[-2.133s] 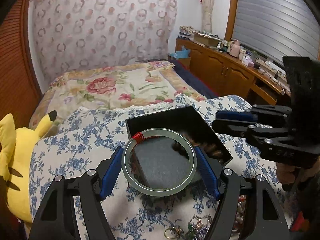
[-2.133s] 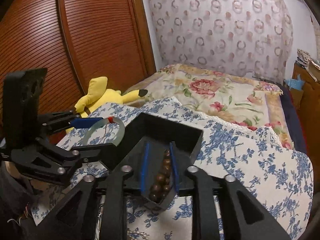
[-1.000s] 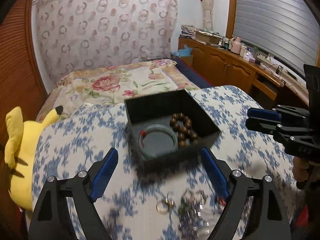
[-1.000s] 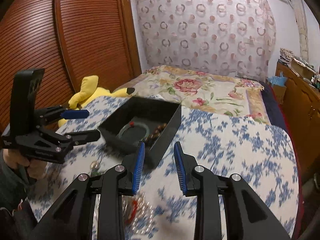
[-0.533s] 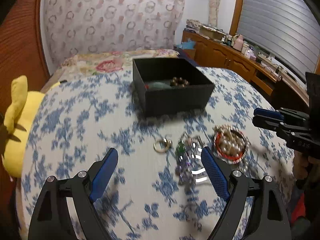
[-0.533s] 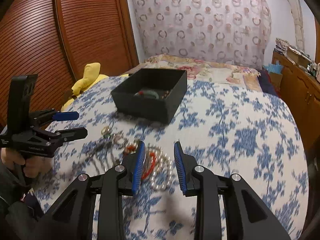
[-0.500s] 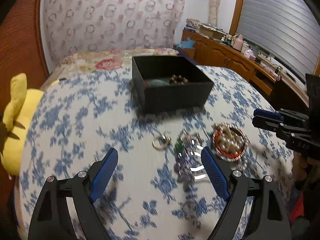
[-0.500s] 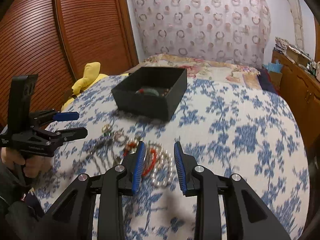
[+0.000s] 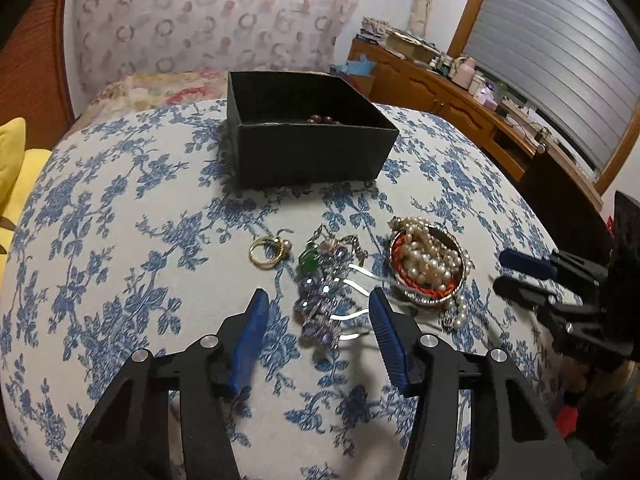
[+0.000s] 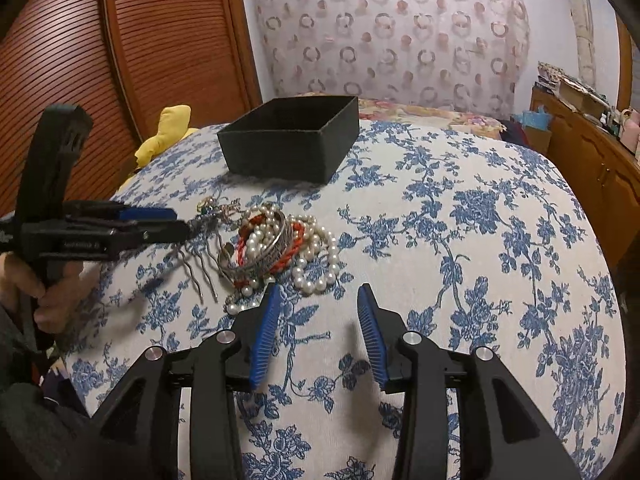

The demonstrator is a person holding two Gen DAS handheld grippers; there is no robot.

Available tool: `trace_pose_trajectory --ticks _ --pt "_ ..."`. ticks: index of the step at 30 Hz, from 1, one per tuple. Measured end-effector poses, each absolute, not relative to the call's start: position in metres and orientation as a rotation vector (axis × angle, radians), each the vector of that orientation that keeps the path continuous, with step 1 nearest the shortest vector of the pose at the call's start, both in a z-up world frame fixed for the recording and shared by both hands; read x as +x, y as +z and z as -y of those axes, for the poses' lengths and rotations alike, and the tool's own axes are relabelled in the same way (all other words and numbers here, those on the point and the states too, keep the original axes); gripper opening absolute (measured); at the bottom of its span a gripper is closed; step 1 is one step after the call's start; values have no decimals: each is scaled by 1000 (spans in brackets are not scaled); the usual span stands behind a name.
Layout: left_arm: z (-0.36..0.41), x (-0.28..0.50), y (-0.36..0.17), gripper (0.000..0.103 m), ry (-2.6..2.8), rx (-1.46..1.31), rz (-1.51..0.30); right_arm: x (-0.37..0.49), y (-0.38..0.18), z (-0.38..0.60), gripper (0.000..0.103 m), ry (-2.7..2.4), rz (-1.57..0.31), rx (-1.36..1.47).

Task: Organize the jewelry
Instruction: 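Grasp the purple crystal hair comb with the left tool, then grasp the silver bangle from the pearl pile with the right tool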

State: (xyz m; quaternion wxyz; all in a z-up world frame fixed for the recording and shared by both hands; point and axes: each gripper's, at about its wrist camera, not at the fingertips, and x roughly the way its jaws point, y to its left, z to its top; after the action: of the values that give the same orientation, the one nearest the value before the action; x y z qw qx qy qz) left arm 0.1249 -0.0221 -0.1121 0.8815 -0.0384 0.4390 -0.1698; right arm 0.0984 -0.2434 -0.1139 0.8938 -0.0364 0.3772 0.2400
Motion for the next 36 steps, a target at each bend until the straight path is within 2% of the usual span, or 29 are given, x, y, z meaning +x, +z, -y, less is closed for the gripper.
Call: trace_pose_trajectory --ticks 8,13,15,31,36 --pt "27 137 -116 42 -338 -96 -929 96 -119 243 43 488 -776 -77" --pt "27 137 -116 30 -322 -86 -918 93 -119 242 43 492 -759 -90" --pt "27 134 -116 21 -319 -72 -919 93 -119 242 43 492 -756 -87" --pt "27 114 -118 22 -326 -13 -923 92 -120 241 43 491 -741 -90" --pt "25 108 -113 19 -315 -5 -900 93 -121 240 43 492 -751 -95"
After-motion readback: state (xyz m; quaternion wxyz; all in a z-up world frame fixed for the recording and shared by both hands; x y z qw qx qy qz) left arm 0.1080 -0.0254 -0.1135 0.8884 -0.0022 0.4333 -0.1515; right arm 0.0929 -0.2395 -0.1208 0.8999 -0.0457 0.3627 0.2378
